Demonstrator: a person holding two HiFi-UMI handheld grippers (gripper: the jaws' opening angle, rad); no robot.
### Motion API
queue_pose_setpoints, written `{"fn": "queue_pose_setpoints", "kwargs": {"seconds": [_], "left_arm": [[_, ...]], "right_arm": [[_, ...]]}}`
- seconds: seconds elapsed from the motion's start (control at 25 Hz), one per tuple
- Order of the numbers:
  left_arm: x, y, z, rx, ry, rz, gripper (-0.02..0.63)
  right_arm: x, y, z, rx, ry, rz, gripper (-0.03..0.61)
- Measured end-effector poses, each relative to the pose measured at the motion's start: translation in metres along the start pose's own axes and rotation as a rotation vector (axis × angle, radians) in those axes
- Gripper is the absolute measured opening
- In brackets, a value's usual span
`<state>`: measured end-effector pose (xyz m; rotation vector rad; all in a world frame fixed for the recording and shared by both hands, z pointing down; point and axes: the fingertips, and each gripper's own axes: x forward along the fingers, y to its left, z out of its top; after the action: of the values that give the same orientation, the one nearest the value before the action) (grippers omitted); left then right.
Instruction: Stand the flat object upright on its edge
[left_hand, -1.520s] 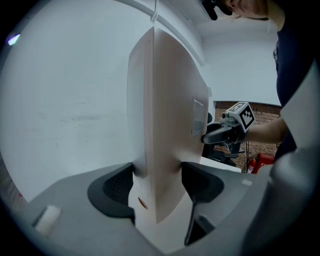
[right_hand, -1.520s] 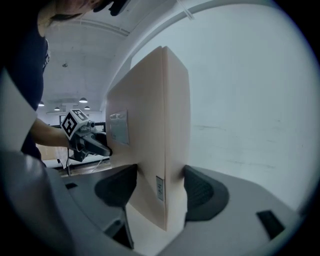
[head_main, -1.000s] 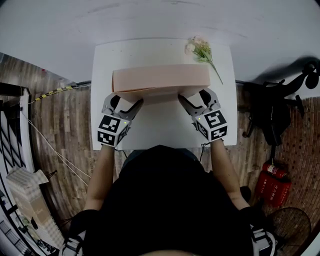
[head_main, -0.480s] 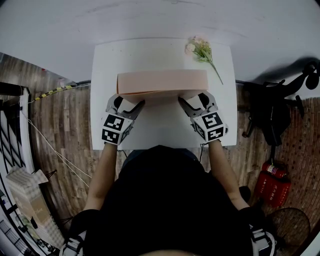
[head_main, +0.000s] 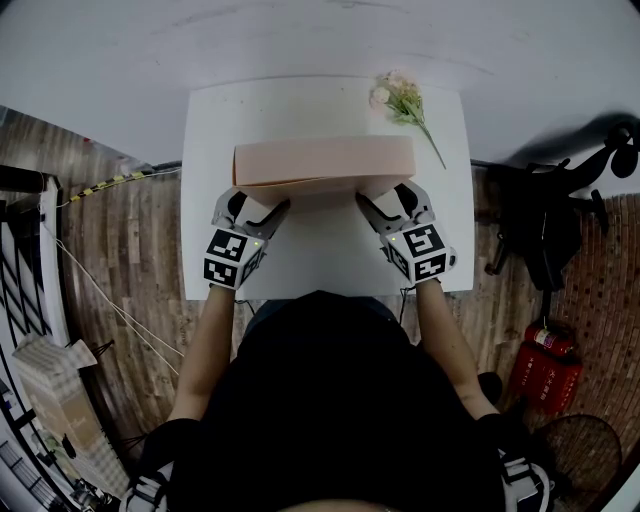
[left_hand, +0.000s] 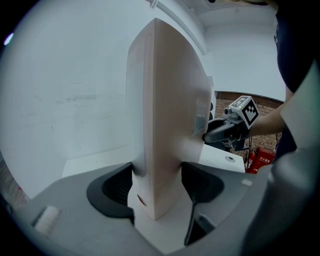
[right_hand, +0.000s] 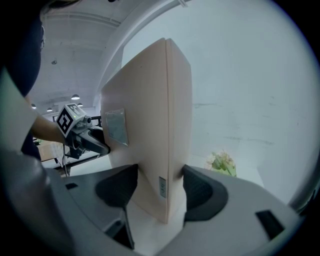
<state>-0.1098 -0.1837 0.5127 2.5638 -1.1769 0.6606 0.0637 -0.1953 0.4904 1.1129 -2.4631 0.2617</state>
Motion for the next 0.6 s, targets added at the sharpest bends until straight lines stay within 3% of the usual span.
{"fn": "queue_pose_setpoints", "kwargs": {"seconds": [0.6], "left_arm": [[0.0006, -0.0025, -0.0014, 0.010, -0.030, -0.005, 0.311]], "right_arm": [[-0.0008, 0.0003, -0.0024, 0.007, -0.011, -0.002, 0.293]]}}
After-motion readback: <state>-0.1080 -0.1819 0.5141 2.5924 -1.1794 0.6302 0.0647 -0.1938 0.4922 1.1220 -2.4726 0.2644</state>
